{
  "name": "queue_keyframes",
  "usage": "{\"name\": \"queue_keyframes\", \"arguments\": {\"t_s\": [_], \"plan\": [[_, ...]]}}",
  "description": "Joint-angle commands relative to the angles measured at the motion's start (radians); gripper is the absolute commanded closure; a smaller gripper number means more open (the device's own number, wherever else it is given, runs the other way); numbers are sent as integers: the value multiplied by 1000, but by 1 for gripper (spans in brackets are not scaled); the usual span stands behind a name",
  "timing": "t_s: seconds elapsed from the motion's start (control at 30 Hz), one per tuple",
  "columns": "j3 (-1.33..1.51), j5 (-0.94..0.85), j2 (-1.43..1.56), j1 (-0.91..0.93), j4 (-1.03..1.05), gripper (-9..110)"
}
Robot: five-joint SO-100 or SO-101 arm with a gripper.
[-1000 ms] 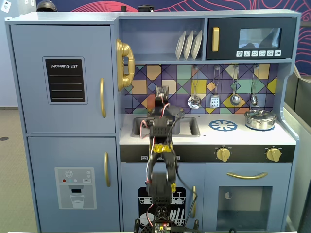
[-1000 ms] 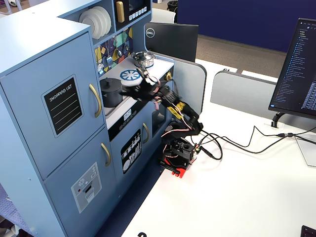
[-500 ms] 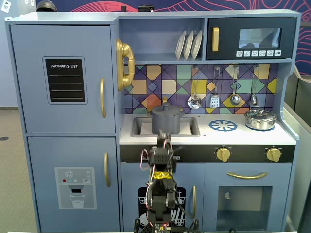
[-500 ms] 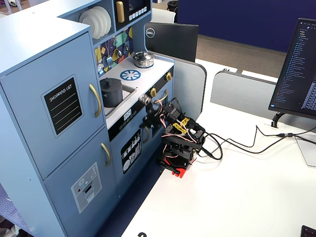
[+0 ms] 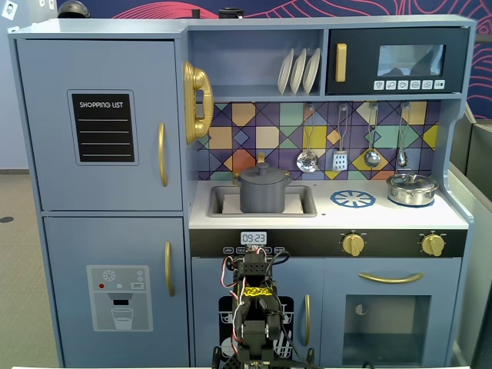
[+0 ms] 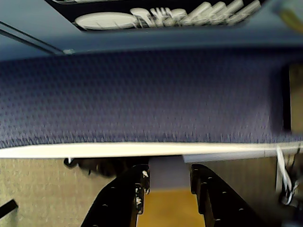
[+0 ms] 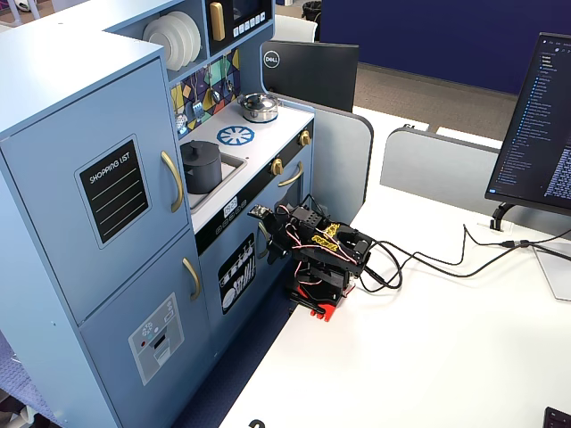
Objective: Pick up the lid from the counter and put it on the gray recipient
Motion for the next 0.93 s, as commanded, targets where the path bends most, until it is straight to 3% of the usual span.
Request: {"name": "queue_keyframes", "arguments": {"t_s": [0.0,0.1,0.9], "plan": [[-3,11,-2,-11,164,102],[-3,106,0,-11,178,101],[-3,104,0,5,178,100]]}}
